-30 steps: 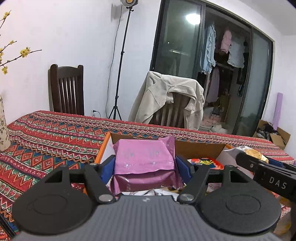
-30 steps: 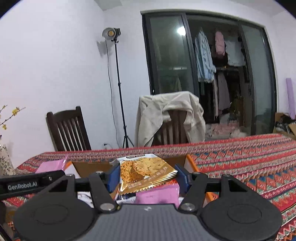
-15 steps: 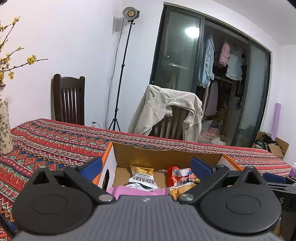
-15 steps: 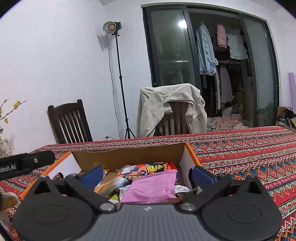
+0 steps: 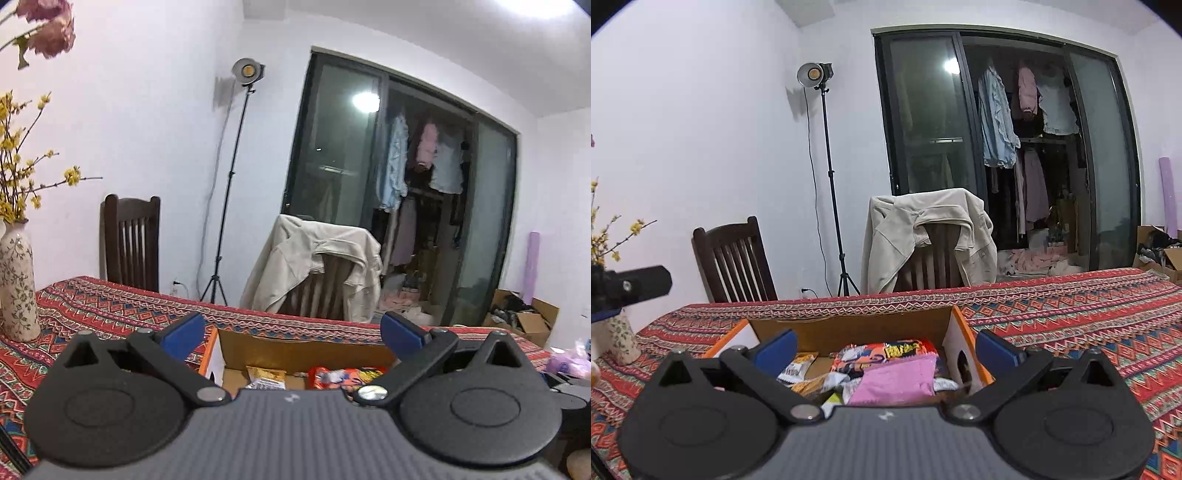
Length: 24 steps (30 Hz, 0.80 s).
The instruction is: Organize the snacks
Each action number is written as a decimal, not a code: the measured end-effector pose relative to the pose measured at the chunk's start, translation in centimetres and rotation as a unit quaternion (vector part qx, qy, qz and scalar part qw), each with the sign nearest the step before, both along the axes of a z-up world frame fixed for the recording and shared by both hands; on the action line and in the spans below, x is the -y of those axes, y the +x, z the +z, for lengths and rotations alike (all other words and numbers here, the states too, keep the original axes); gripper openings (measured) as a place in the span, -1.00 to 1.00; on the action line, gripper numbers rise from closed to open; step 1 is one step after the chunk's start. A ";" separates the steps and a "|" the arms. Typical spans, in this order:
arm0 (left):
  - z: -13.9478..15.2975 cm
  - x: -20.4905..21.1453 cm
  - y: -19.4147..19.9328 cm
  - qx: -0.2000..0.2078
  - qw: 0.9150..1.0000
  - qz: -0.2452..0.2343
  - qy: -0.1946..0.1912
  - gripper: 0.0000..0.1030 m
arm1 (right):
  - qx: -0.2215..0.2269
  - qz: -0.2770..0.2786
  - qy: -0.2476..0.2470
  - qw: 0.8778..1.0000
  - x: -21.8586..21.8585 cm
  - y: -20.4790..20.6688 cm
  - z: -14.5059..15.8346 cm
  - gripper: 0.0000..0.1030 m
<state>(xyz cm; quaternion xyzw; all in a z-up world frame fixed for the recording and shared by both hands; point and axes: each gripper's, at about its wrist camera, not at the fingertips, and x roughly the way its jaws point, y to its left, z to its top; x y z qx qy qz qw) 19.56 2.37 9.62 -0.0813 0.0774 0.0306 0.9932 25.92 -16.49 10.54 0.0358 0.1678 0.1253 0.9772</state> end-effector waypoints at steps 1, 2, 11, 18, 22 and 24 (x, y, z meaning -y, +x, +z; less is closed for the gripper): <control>0.1 0.1 -0.7 -0.001 1.000 -0.004 0.003 1.00 | -0.001 0.002 0.002 1.000 0.3 -0.8 0.1 1.00; 0.0 0.2 -1.4 -0.001 1.000 -0.008 0.008 1.00 | -0.004 0.004 0.004 1.000 0.6 -1.5 0.1 1.00; -2.5 0.0 -6.6 -0.030 0.999 -0.025 0.027 1.00 | -0.039 0.032 -0.015 0.999 1.5 -7.0 -1.9 1.00; -5.2 -0.7 -9.2 -0.063 0.997 -0.024 0.033 1.00 | -0.068 0.040 -0.018 0.997 1.6 -9.3 -3.5 1.00; -6.6 -0.8 -10.1 -0.087 0.995 -0.023 0.030 1.00 | -0.092 0.042 -0.021 0.995 1.8 -10.4 -4.6 1.00; -7.1 -0.9 -10.3 -0.096 0.995 -0.024 0.028 1.00 | -0.100 0.041 -0.021 0.994 1.8 -10.7 -5.0 1.00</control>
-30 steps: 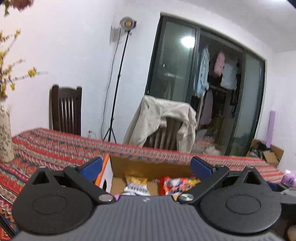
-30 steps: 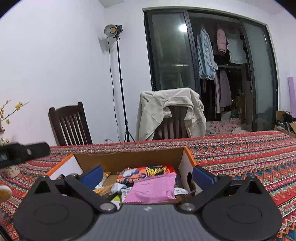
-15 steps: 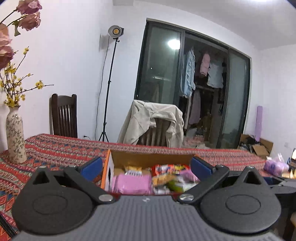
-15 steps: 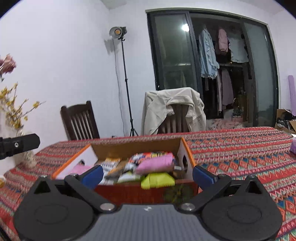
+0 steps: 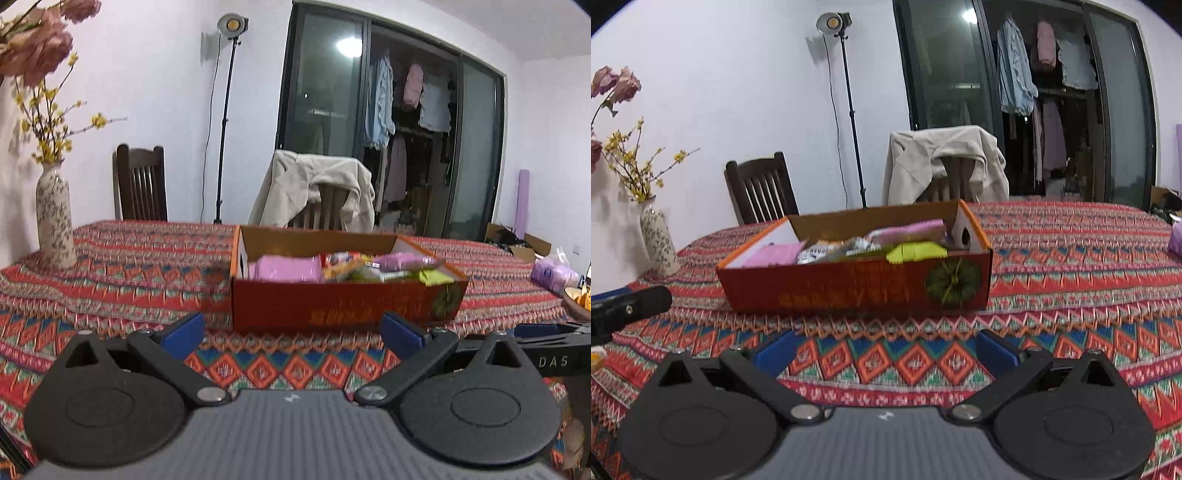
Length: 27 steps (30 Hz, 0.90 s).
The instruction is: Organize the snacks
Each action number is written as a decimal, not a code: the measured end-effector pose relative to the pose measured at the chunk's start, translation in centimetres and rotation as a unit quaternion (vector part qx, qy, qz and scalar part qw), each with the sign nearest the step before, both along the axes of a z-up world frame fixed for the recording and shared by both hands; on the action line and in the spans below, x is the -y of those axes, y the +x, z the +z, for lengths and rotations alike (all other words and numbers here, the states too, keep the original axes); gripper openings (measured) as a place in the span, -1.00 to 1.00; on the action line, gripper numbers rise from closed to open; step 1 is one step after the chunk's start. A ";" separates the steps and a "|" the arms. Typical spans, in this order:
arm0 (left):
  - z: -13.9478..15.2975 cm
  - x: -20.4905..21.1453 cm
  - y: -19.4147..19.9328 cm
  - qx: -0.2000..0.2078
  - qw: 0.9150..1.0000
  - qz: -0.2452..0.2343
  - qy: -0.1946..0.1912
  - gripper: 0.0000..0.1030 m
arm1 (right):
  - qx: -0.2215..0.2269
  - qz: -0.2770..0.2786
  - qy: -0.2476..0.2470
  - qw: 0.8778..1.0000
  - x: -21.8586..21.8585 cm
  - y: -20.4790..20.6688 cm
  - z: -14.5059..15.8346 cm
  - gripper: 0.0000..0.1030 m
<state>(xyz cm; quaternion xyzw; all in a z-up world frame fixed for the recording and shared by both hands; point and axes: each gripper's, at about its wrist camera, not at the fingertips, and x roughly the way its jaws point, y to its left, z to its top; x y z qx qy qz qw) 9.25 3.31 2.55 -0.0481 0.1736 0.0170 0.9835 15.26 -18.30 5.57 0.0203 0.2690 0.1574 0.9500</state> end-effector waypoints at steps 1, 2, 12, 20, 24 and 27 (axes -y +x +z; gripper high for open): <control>-0.2 -0.1 -0.1 -0.003 1.000 0.000 -0.001 1.00 | 0.000 0.000 0.000 1.000 0.0 0.0 0.0 1.00; -0.4 -0.1 -0.3 -0.007 1.000 -0.001 -0.001 1.00 | -0.006 -0.001 -0.001 1.000 0.0 -0.3 -0.3 1.00; -1.1 -0.4 -1.4 -0.023 1.000 0.003 0.000 1.00 | -0.021 -0.003 -0.005 1.000 0.4 -1.3 -1.2 1.00; -1.3 0.0 -1.2 -0.026 1.000 -0.002 0.000 1.00 | -0.024 -0.004 -0.005 1.000 0.5 -1.3 -1.3 1.00; -1.3 0.0 -1.2 -0.026 1.000 -0.001 0.001 1.00 | -0.025 -0.005 -0.005 1.000 0.6 -1.3 -1.3 1.00; -1.3 0.0 -1.2 -0.026 1.000 -0.002 0.001 1.00 | -0.025 -0.005 -0.005 1.000 0.6 -1.2 -1.3 1.00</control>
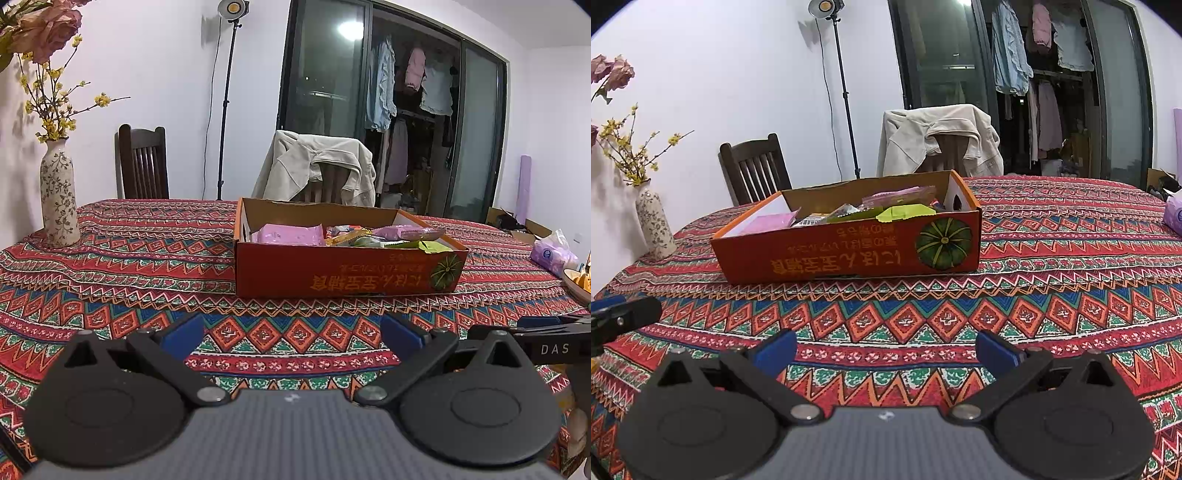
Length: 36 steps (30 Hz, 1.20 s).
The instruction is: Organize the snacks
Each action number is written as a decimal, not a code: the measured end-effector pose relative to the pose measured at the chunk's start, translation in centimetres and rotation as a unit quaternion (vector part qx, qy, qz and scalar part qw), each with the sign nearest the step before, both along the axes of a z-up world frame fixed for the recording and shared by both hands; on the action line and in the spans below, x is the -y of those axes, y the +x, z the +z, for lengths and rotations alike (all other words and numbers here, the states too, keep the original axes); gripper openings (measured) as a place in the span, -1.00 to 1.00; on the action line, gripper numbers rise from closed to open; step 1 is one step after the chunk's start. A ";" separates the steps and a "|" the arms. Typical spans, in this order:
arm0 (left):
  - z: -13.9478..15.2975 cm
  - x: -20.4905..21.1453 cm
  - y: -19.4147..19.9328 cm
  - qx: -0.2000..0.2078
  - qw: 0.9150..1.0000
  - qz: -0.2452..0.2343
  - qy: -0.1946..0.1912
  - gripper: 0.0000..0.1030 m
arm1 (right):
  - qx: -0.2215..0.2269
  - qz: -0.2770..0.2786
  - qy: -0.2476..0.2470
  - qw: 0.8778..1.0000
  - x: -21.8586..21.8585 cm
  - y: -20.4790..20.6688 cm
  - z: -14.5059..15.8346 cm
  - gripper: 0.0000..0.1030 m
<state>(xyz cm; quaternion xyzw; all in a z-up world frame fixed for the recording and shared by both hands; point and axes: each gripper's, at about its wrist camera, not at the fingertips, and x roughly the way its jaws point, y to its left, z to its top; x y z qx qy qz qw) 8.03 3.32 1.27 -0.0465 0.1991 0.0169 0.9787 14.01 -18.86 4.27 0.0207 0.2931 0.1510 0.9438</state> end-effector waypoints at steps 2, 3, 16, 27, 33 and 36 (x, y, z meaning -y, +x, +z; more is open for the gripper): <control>0.0 0.0 0.0 0.000 1.000 0.000 0.000 1.00 | 0.000 0.000 0.000 1.000 0.0 0.0 0.0 1.00; 0.0 0.0 0.0 0.000 1.000 0.000 0.000 1.00 | 0.000 0.000 0.000 1.000 0.0 0.0 0.0 1.00; 0.0 0.1 0.1 0.001 1.000 -0.001 0.000 1.00 | 0.000 0.000 0.000 1.000 0.1 0.0 0.0 1.00; 0.0 0.0 0.1 0.000 1.000 -0.001 -0.001 1.00 | -0.001 -0.001 -0.001 1.000 0.3 0.1 -0.1 1.00; 0.0 -0.1 0.0 0.001 1.000 -0.002 0.000 1.00 | -0.001 -0.001 -0.002 1.000 0.3 0.1 -0.2 1.00; 0.0 -0.1 -0.1 0.003 1.000 -0.003 0.000 1.00 | -0.001 -0.001 -0.002 1.000 0.3 0.1 -0.2 1.00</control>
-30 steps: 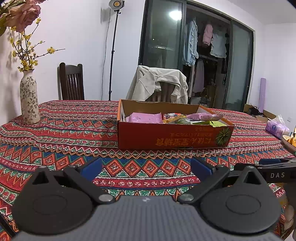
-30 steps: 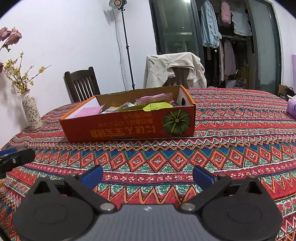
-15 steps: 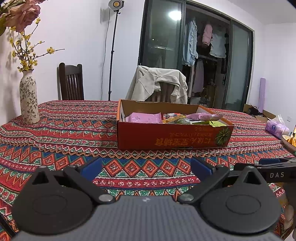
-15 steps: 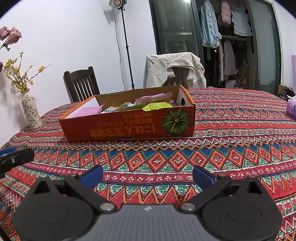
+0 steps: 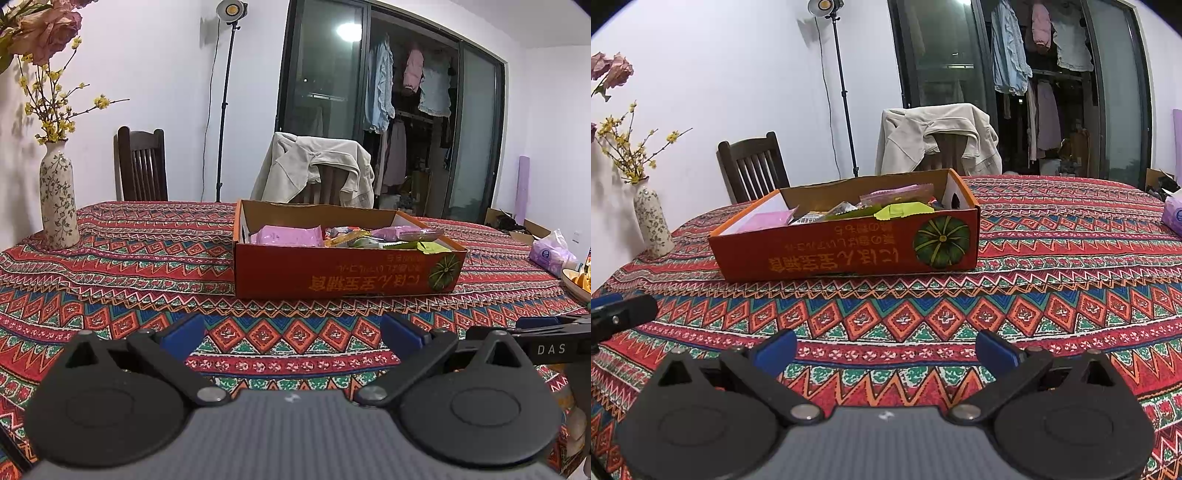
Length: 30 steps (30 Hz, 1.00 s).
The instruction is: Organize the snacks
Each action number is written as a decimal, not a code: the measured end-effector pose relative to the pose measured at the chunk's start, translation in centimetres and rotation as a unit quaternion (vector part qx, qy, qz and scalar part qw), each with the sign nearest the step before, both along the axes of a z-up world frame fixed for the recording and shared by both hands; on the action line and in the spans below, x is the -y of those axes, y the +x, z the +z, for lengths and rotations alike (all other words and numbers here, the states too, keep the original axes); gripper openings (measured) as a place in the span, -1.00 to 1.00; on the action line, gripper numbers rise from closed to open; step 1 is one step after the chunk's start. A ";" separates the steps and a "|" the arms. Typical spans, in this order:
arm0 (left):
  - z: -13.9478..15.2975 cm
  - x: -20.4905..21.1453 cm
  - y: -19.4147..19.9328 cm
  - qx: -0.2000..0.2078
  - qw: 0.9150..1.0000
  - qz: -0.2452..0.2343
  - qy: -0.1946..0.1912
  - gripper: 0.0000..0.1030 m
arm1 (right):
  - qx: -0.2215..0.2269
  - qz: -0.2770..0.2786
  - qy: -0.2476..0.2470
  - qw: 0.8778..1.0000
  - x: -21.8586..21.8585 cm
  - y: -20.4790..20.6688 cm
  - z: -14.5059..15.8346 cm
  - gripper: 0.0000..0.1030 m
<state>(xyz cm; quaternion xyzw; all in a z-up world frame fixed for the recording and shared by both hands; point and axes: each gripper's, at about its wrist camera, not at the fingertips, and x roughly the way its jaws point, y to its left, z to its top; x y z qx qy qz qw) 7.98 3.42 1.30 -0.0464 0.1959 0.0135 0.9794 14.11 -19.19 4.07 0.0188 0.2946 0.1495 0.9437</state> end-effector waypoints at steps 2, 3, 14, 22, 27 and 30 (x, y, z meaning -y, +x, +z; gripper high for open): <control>0.0 -0.1 0.0 0.001 1.000 -0.001 -0.001 1.00 | 0.000 0.000 0.000 1.000 0.0 0.0 0.0 1.00; 0.0 -0.1 0.0 0.000 1.000 -0.001 0.000 1.00 | 0.000 0.000 0.000 1.000 0.0 0.0 0.0 1.00; -0.3 0.0 0.2 -0.008 1.000 0.003 0.003 1.00 | -0.001 0.000 -0.001 1.000 0.0 0.0 -0.1 1.00; -0.4 0.0 0.3 -0.014 1.000 0.005 0.004 1.00 | -0.004 0.000 -0.002 1.000 0.0 0.1 -0.3 1.00; -0.4 0.0 0.2 -0.011 1.000 0.005 0.002 1.00 | -0.005 -0.001 -0.003 1.000 -0.1 0.1 -0.4 1.00; -0.3 -0.2 0.2 -0.009 1.000 0.006 0.000 1.00 | -0.005 0.000 -0.003 1.000 -0.1 0.1 -0.4 1.00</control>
